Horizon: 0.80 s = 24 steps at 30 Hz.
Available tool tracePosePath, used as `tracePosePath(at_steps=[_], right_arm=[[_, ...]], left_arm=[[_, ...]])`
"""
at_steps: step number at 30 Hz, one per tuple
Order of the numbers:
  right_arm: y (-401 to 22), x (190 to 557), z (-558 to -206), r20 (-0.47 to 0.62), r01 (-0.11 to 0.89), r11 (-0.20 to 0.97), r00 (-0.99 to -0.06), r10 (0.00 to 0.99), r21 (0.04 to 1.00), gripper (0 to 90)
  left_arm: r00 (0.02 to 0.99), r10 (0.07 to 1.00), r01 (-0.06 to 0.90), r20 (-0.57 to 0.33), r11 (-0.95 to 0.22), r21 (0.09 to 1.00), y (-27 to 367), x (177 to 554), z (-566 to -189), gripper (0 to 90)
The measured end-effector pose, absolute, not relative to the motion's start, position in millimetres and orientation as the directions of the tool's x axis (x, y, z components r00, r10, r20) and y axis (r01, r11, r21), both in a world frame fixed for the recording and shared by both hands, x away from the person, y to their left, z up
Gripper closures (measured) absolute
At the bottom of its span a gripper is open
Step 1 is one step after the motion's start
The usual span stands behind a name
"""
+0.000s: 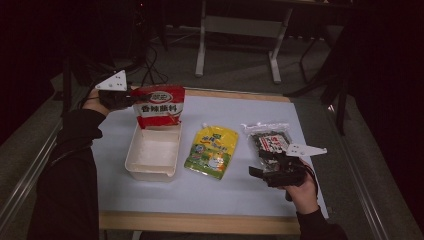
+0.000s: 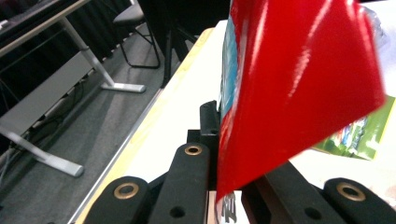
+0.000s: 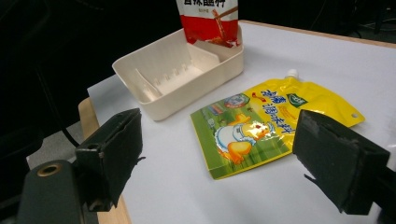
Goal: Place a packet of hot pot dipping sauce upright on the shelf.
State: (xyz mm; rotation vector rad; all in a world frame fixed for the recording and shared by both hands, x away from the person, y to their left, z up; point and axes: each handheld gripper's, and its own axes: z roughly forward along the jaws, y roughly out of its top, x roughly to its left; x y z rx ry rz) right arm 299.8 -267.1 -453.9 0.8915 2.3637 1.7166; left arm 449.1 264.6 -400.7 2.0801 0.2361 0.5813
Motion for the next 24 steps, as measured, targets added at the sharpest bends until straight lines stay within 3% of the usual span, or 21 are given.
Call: tracePosePath(at_steps=[11,16,22,24], right_arm=[[-265.1,299.6,-455.1,0.26,0.402,0.206,-0.831,0.492,0.892,15.5],[-265.2,299.7,-455.9,0.257,0.401,0.211,-0.832,0.492,0.892,15.5],[-264.5,299.0,-456.1,0.255,0.401,0.215,-0.831,0.494,0.891,15.5],[-264.4,298.7,-455.8,0.252,0.399,0.217,-0.832,0.495,0.891,15.5]], left_arm=[[0.898,0.367,0.0,0.241,-0.548,0.836,263.4,453.7,-424.2,90.0],[0.894,0.404,0.055,0.195,-0.532,0.845,263.0,456.3,-436.8,90.0],[0.882,0.427,0.056,0.2,-0.516,0.855,261.0,456.4,-445.3,90.0],[0.873,0.45,0.082,0.189,-0.516,0.853,259.9,456.0,-443.2,86.4]])
